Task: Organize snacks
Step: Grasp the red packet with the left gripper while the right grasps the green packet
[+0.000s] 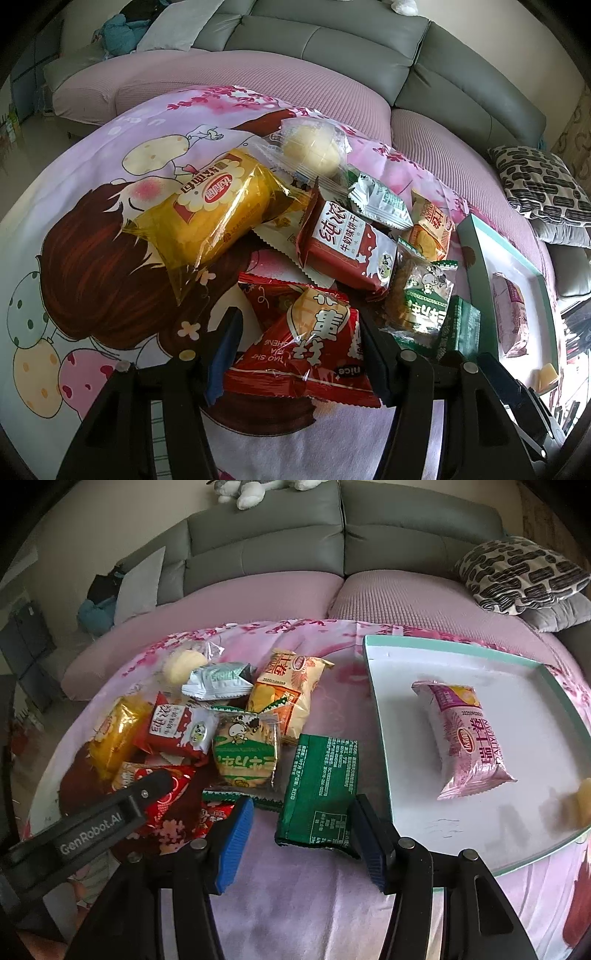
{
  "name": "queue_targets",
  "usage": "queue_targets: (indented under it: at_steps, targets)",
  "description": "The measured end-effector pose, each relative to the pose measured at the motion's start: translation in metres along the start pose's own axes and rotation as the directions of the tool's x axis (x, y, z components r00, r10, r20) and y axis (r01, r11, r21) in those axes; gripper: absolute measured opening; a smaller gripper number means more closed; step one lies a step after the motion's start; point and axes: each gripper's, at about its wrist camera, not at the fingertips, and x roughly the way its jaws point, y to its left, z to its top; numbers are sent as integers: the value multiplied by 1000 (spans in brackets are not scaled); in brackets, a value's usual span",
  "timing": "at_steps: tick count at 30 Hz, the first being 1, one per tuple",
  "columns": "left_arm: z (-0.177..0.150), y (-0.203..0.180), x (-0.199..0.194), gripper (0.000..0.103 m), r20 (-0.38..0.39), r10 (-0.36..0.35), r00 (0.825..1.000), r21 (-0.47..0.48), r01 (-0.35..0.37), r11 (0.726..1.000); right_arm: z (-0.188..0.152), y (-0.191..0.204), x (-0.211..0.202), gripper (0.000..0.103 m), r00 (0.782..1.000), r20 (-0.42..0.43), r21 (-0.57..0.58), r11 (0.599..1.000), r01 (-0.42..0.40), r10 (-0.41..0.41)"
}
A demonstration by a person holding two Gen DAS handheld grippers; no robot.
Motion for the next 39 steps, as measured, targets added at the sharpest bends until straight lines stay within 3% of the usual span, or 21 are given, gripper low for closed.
queue_targets:
  at_steps: [5,8,30,39]
  targets:
    - [0,0,0,63,0,0,1000,0,0,1000,1,-2,-2,58,999,9,24,999,-32,32]
    - [0,0,0,63,0,0,1000,1,0,1000,1,-1,-1,56,1000,12,0,1000,24,-24]
    - [-5,-6,7,62,-20,28,999,22,-28,999,-5,15,22,49,991,-1,-83,988,134,-134]
    - [-4,-12,3,61,-9,31,999,35,-31,999,-4,11,19,45,992,7,-54,991,124,-124]
